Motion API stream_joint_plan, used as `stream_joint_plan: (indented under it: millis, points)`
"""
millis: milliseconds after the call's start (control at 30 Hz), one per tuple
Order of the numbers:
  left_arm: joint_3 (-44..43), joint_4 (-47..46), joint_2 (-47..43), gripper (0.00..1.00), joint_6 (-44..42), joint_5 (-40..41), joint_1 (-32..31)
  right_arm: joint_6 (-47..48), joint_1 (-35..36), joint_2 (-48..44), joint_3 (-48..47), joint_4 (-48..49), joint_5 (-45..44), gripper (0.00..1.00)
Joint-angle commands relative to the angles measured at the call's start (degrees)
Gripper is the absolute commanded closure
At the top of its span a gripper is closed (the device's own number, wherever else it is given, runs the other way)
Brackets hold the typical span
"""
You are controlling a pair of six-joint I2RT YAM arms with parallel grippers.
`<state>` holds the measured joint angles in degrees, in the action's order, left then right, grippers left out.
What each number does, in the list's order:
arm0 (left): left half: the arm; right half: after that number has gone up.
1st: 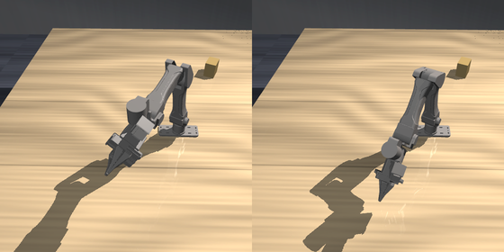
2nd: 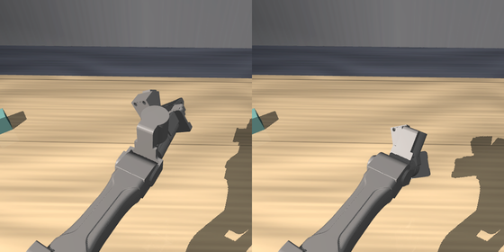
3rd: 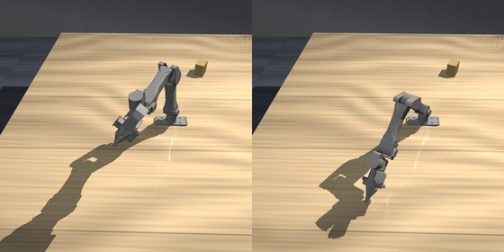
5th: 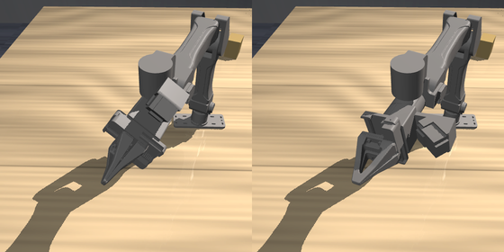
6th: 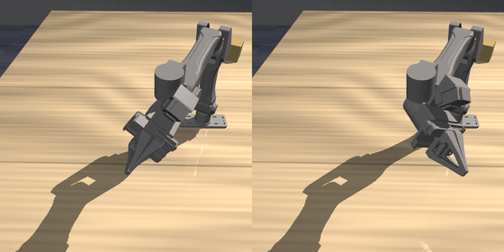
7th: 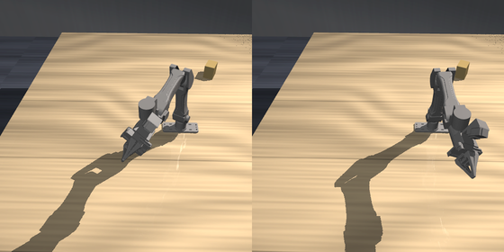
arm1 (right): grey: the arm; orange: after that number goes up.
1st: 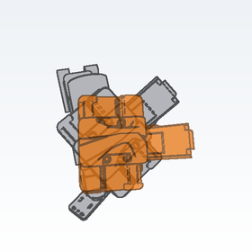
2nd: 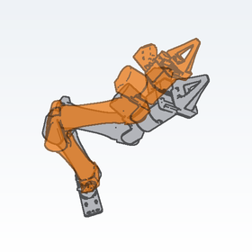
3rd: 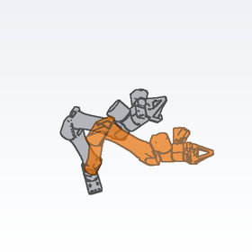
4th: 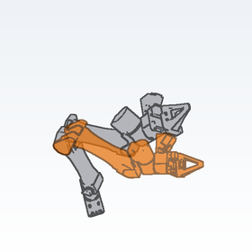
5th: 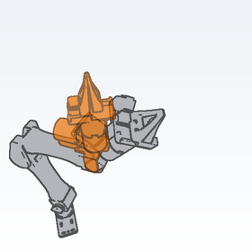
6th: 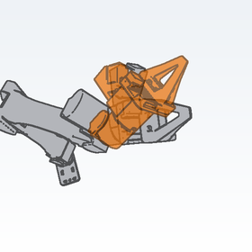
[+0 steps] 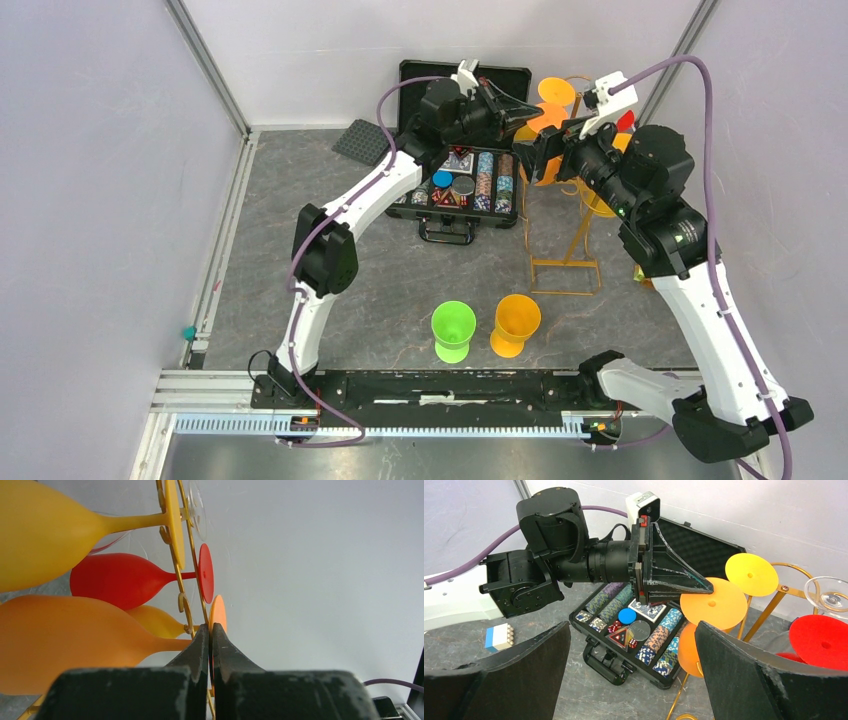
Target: Place the wine glass upside down on the wine glass rack
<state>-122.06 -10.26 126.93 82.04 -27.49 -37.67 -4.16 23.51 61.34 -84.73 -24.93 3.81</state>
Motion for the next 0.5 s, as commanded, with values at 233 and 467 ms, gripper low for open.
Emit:
stream_joint_plan:
  millis: [233, 467]
  points:
    - [-3.10, 0.12, 0.12, 0.98, -4.70, 3.78, -0.48, -0.33, -0.20, -0.42, 0.25, 1.36, -1.00, 0.02]
    - [-6.48, 0.15, 1.96, 0.98, -5.00, 4.72, -0.90, -0.35, -0.13, -0.86, 0.88, 1.35, -1.18, 0.02]
